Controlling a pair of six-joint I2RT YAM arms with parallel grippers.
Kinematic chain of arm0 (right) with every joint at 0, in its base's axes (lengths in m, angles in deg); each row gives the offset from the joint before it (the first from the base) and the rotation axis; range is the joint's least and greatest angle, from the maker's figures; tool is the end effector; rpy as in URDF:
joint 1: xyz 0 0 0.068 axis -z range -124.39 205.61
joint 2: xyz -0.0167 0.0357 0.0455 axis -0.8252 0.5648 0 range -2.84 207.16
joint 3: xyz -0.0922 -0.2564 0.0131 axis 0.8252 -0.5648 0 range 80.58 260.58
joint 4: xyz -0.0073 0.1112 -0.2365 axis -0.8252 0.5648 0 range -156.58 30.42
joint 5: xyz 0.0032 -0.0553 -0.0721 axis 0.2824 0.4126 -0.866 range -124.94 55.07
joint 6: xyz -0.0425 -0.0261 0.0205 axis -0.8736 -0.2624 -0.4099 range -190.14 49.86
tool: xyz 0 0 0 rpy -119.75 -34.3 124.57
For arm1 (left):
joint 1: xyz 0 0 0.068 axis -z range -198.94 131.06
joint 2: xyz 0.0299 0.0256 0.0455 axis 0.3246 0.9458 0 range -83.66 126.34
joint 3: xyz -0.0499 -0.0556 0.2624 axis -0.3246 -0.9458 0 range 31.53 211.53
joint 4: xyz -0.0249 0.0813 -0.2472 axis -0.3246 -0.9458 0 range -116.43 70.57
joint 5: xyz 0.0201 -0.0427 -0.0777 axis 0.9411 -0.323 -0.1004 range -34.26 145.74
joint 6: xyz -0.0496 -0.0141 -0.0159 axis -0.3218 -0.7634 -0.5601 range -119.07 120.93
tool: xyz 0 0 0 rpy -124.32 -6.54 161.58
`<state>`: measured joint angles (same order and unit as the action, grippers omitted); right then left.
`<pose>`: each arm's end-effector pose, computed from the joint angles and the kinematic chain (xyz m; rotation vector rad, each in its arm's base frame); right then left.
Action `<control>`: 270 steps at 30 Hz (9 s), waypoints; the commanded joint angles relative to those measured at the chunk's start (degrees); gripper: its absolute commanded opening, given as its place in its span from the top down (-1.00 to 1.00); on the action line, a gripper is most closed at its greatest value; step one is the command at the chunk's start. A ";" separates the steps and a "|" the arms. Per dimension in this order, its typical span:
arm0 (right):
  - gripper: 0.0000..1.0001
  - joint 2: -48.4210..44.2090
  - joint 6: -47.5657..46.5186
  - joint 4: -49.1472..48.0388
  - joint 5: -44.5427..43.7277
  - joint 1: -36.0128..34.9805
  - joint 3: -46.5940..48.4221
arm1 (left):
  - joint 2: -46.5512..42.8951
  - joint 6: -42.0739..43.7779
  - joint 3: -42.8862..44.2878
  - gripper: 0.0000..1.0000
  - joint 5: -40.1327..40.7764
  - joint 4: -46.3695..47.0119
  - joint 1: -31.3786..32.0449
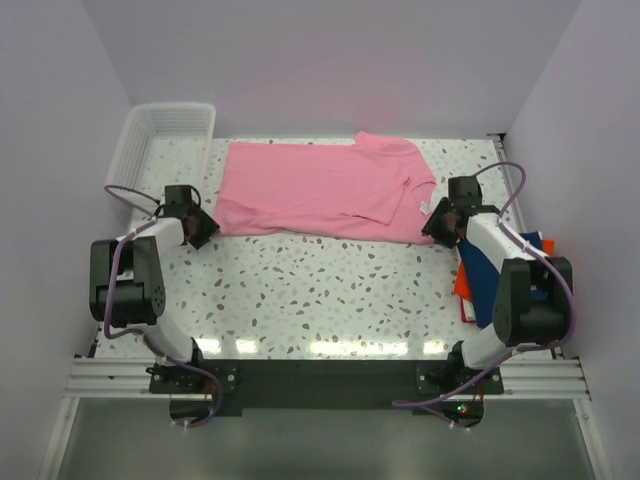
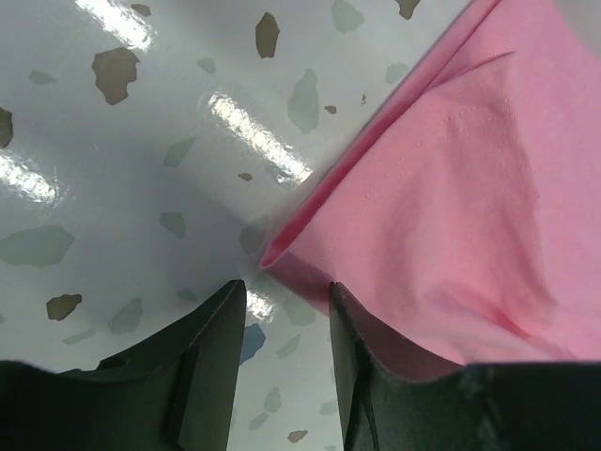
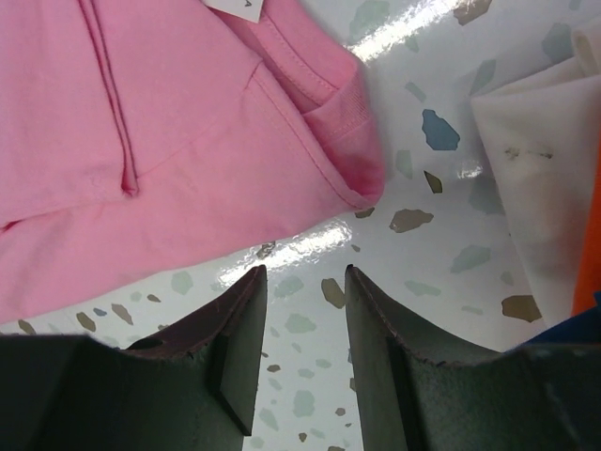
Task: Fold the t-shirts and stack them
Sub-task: Fold the tshirt
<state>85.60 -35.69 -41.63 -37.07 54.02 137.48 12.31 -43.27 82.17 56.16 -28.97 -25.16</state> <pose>0.3134 0.0075 0.2090 0.7400 2.4586 0.1937 0.3234 0.0356 0.1544 -1.0880 2.3041 -0.2536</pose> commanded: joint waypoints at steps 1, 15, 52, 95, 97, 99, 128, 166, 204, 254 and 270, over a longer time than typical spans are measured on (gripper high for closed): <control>0.16 0.76 -0.18 -2.62 -2.43 -0.26 -1.18 | 1.33 -1.05 1.40 0.09 2.65 1.01 1.03; 0.05 7.09 0.26 -5.35 -6.31 -0.53 0.48 | 3.88 -1.67 2.72 0.30 4.32 1.72 2.09; 0.84 -29.46 -1.59 19.61 0.10 5.54 -11.02 | -29.16 -0.18 -12.65 1.00 13.90 -17.79 1.03; -0.09 -2.32 -2.64 -2.80 0.55 -7.82 0.31 | -6.93 -2.55 2.01 0.33 16.80 -11.38 10.44; -0.09 -0.65 -2.82 -2.98 0.55 -7.91 1.27 | -5.97 -2.55 2.01 0.37 16.89 -11.29 10.44; -0.09 1.73 -3.08 -2.62 -0.67 -7.91 2.94 | -5.18 -2.38 2.01 0.40 16.89 -11.11 10.44; 0.13 9.20 -1.32 -4.73 -3.49 -10.02 2.16 | -3.85 -1.23 1.31 0.80 16.27 -10.32 10.44; 1.00 -1.86 -1.76 0.01 -7.71 -9.58 2.60 | -12.20 -0.27 1.22 1.00 17.42 -14.01 9.03; -0.01 1.22 -3.26 -2.89 -2.45 -7.47 4.98 | -11.67 4.04 3.25 0.03 10.65 -7.86 6.75; 1.00 4.79 3.77 -6.85 -0.77 -19.33 -0.22 | -25.30 13.71 -1.68 0.11 -5.00 -9.53 7.71; 0.97 18.69 2.28 -6.40 2.04 -19.95 15.25 | -23.37 14.06 -1.50 0.13 -5.61 -8.92 7.71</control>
<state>103.72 -32.71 -47.66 -35.40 34.59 150.05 -11.10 -30.86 80.37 51.42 -39.20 -17.64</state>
